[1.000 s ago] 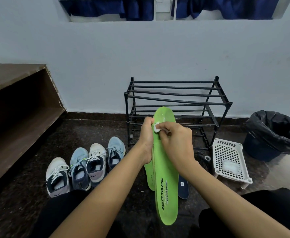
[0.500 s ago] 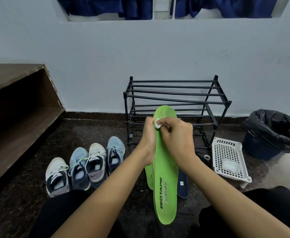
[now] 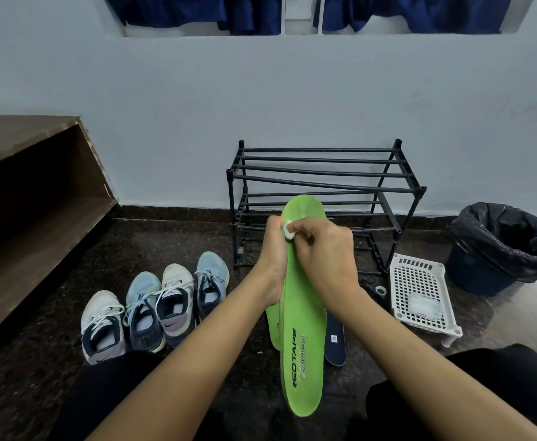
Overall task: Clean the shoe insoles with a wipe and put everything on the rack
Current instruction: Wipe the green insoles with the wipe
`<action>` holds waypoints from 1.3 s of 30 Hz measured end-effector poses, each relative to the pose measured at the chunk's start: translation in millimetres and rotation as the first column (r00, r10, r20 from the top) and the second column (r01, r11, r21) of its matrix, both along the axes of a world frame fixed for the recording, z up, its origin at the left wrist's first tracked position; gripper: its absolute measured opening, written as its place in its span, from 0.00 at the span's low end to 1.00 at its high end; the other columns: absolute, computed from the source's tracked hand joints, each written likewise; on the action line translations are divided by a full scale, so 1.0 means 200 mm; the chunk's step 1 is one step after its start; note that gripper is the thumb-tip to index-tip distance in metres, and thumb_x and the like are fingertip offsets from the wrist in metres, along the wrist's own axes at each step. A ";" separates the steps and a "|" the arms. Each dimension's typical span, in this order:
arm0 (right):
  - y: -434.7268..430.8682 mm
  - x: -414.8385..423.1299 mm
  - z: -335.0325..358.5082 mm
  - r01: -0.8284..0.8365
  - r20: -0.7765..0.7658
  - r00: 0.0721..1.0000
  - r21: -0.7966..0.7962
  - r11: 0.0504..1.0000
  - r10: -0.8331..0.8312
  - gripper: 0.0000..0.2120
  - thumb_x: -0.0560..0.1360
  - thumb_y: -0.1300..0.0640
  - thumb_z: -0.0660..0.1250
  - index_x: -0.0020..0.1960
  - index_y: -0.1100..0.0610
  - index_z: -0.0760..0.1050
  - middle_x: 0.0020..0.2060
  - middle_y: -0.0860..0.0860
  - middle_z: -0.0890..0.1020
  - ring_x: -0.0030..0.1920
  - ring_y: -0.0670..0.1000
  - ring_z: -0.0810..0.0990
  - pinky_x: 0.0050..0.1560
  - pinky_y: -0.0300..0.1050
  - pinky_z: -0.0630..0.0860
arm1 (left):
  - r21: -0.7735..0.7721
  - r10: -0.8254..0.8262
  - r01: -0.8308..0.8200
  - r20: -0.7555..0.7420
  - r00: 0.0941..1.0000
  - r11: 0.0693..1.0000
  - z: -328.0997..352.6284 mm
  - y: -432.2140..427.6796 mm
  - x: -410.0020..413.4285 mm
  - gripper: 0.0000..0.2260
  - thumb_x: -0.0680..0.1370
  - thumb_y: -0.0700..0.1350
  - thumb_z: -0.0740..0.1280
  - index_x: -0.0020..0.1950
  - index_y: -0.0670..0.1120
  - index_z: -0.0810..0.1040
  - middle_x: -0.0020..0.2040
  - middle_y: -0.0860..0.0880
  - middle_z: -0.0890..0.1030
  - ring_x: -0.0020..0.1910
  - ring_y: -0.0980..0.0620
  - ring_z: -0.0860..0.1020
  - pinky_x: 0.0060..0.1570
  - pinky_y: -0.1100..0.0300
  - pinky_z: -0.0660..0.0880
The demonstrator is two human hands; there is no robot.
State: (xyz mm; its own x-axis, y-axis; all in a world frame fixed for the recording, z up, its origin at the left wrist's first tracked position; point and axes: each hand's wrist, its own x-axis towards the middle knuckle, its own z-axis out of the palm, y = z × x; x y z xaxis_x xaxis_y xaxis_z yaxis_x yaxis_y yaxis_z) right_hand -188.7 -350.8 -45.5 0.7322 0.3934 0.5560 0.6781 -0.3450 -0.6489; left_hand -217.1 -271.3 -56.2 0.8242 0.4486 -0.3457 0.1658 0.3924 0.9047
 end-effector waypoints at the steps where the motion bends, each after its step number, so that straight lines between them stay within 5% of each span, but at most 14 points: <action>1: 0.00 0.01 0.00 0.016 0.013 1.000 -0.005 1.000 -0.016 0.11 0.68 0.69 0.67 0.43 0.57 0.83 0.38 0.50 0.85 0.39 0.53 0.81 0.46 0.44 0.76 | 0.002 -0.013 0.013 -0.003 1.000 1.000 0.00 -0.01 0.00 0.19 0.75 0.56 0.53 0.31 0.47 0.74 0.30 0.48 0.75 0.33 0.48 0.74 0.36 0.56 0.69; 5: 0.01 0.00 -0.03 0.007 0.108 0.994 -0.019 1.000 -0.005 0.11 0.68 0.69 0.66 0.45 0.58 0.83 0.40 0.52 0.84 0.42 0.55 0.82 0.46 0.48 0.78 | -0.004 -0.022 0.022 0.005 1.000 1.000 -0.01 -0.01 0.00 0.22 0.76 0.57 0.52 0.29 0.48 0.75 0.30 0.49 0.76 0.35 0.48 0.75 0.39 0.55 0.71; 8: 0.01 -0.05 -0.05 -0.034 0.051 0.998 -0.016 0.999 0.035 0.12 0.69 0.69 0.66 0.46 0.57 0.83 0.41 0.50 0.85 0.42 0.51 0.82 0.47 0.43 0.76 | -0.007 0.016 -0.016 -0.026 1.000 1.000 0.00 0.04 0.00 0.26 0.78 0.62 0.52 0.36 0.46 0.80 0.31 0.47 0.80 0.40 0.46 0.78 0.44 0.53 0.74; 15: 0.00 -0.07 -0.04 -0.069 0.026 0.997 -0.016 0.998 0.069 0.12 0.69 0.69 0.66 0.45 0.56 0.83 0.39 0.49 0.84 0.38 0.49 0.80 0.43 0.40 0.74 | -0.041 0.031 -0.032 -0.028 0.999 0.999 0.01 0.04 -0.01 0.27 0.79 0.62 0.51 0.38 0.45 0.80 0.32 0.46 0.80 0.37 0.47 0.78 0.41 0.55 0.74; 23: 0.02 0.00 -0.02 0.043 0.057 0.998 -0.023 0.999 -0.042 0.11 0.69 0.69 0.66 0.44 0.56 0.83 0.39 0.50 0.84 0.40 0.54 0.81 0.44 0.44 0.75 | -0.015 -0.041 0.041 0.015 0.999 0.999 -0.01 -0.02 -0.01 0.23 0.77 0.57 0.52 0.28 0.49 0.74 0.28 0.50 0.76 0.34 0.49 0.75 0.37 0.56 0.70; 29: 0.01 -0.10 -0.03 -0.039 -0.005 0.999 0.019 0.999 0.039 0.12 0.69 0.68 0.66 0.45 0.55 0.83 0.39 0.48 0.84 0.39 0.48 0.81 0.45 0.41 0.75 | 0.001 0.040 -0.040 -0.045 0.998 0.999 0.02 0.06 -0.02 0.27 0.79 0.63 0.51 0.41 0.44 0.79 0.36 0.45 0.79 0.40 0.46 0.78 0.44 0.54 0.74; 39: 0.02 0.01 -0.01 0.060 0.031 0.998 0.008 0.998 -0.060 0.10 0.69 0.68 0.66 0.43 0.56 0.82 0.36 0.50 0.83 0.37 0.54 0.80 0.43 0.44 0.75 | 0.023 -0.037 0.036 0.041 0.998 0.999 -0.03 -0.06 -0.02 0.21 0.74 0.61 0.54 0.32 0.51 0.78 0.34 0.50 0.78 0.45 0.46 0.77 0.47 0.51 0.71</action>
State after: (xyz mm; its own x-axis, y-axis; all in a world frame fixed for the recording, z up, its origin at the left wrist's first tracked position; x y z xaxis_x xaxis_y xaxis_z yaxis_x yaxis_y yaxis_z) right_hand -187.5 -346.9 -48.3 0.7365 0.3454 0.5816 0.6764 -0.3816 -0.6299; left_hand -220.9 -282.7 -62.3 0.8536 0.4250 -0.3013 0.1419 0.3668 0.9194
